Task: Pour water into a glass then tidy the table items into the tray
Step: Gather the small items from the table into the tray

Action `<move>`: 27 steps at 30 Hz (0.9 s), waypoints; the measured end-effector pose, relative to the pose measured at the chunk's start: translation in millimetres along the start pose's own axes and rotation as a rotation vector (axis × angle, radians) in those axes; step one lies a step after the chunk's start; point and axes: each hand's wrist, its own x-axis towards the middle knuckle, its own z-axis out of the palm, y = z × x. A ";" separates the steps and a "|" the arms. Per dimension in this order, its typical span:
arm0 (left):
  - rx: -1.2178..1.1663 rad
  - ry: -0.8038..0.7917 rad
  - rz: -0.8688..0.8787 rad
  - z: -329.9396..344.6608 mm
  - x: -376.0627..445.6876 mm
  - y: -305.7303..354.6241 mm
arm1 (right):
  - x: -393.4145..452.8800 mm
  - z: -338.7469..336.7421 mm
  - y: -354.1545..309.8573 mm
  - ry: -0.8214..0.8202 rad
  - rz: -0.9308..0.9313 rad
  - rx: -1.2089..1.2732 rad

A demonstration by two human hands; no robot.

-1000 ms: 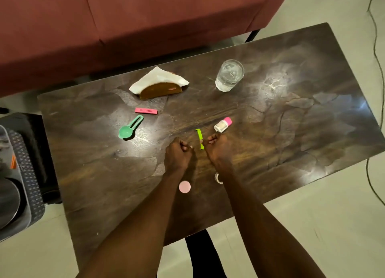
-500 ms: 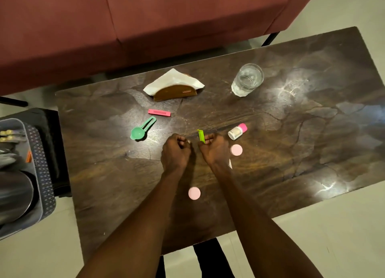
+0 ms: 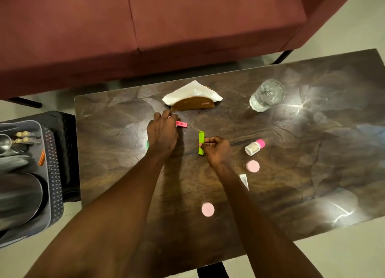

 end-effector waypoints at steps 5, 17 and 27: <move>0.069 -0.110 0.023 8.9 10.3 -4.7 | 10.0 4.3 1.1 0.004 0.016 0.010; -0.495 0.228 -0.449 -39.1 -37.2 -79.8 | -29.5 67.6 -54.2 -0.099 -0.060 0.036; -0.495 0.393 -0.874 -111.9 -111.6 -273.3 | -135.2 254.0 -155.2 -0.417 -0.235 -0.098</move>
